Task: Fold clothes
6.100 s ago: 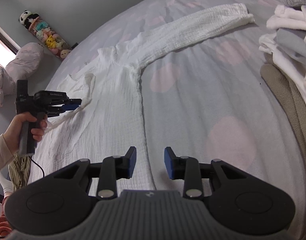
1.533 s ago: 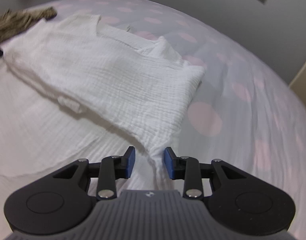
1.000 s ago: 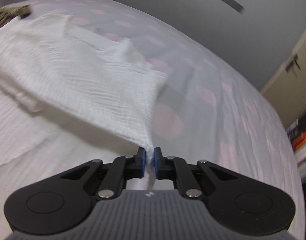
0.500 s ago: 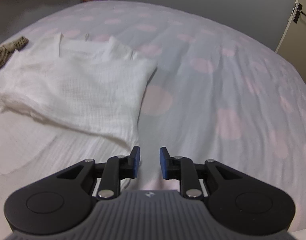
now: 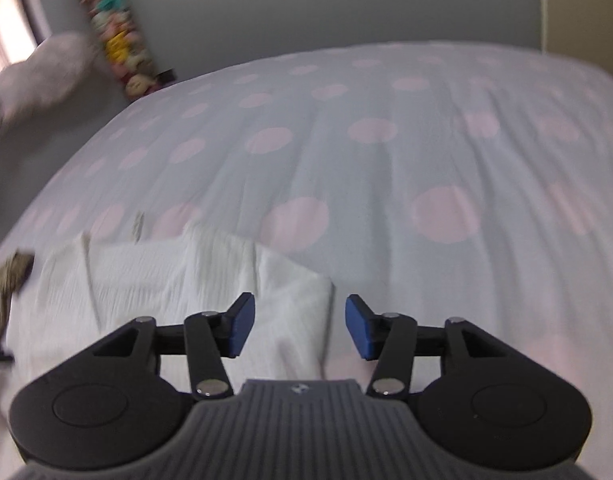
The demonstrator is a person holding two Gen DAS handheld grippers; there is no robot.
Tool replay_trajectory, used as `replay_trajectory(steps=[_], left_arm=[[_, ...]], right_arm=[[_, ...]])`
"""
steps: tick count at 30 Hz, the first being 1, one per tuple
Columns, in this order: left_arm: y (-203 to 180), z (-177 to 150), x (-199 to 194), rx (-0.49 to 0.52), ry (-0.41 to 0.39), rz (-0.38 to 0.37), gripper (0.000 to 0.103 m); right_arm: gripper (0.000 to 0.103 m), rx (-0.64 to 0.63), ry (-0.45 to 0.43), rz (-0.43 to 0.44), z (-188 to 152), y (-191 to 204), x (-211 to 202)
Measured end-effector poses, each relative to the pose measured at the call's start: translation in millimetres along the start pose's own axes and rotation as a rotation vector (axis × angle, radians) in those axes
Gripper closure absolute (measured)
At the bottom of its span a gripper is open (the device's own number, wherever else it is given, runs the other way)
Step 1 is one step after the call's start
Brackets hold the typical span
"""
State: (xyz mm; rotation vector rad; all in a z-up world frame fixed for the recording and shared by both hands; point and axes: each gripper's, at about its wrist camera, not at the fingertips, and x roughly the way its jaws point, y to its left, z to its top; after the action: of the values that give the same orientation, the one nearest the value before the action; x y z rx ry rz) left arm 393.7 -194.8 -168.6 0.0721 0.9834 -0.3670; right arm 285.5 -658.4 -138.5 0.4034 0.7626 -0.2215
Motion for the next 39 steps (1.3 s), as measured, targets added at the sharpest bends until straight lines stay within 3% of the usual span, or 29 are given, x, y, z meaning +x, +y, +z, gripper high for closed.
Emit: replay_trajectory(steps=[4,9,11,18,23,25,26,27,28,34,37,38,39], left_arm=[[7,3,12,-0.01,0.001,-0.002,0.061],[5,5,15,0.002,-0.01,0.002,0.061],[5,5,15,0.0,-0.013,0.004,0.061],[-1,6,19,0.006,-0.021,0.021,0.061],[-1,6,20,0.013,-0.024,0.023,0.061],[-1,5,20,0.014,-0.026,0.019,0.06],[0,5,20,0.014,-0.027,0.018,0.06],[0,5,20,0.014,-0.028,0.019,0.06],[-1,5,21,0.015,-0.028,0.024,0.06],[-6,5,21,0.015,-0.024,0.049,0.06],[-5,5,21,0.008,-0.022,0.045,0.06],[-5,5,21,0.007,-0.023,0.043,0.06],[-5,4,21,0.008,-0.025,0.042,0.06]], right_arm=[[0.051,0.046,0.027,-0.02,-1,0,33],[0.097,0.013,0.016,-0.063,-6,0,42],[0.099,-0.002,-0.011,-0.081,-4,-4,38],[0.103,0.081,-0.1,-0.195,7,-49,25],[0.101,0.169,-0.085,-0.099,2,-80,22],[0.093,0.155,-0.069,-0.038,-3,-77,18],[0.081,0.144,-0.067,-0.017,-5,-74,17],[0.059,0.132,-0.069,0.001,-7,-69,15],[0.053,0.119,-0.07,0.019,-8,-65,13],[0.053,-0.016,-0.066,0.037,-12,-22,16],[0.054,-0.086,-0.024,-0.004,-15,-5,28],[0.062,-0.101,-0.006,-0.018,-17,-2,33],[0.081,-0.116,0.012,-0.035,-19,1,39]])
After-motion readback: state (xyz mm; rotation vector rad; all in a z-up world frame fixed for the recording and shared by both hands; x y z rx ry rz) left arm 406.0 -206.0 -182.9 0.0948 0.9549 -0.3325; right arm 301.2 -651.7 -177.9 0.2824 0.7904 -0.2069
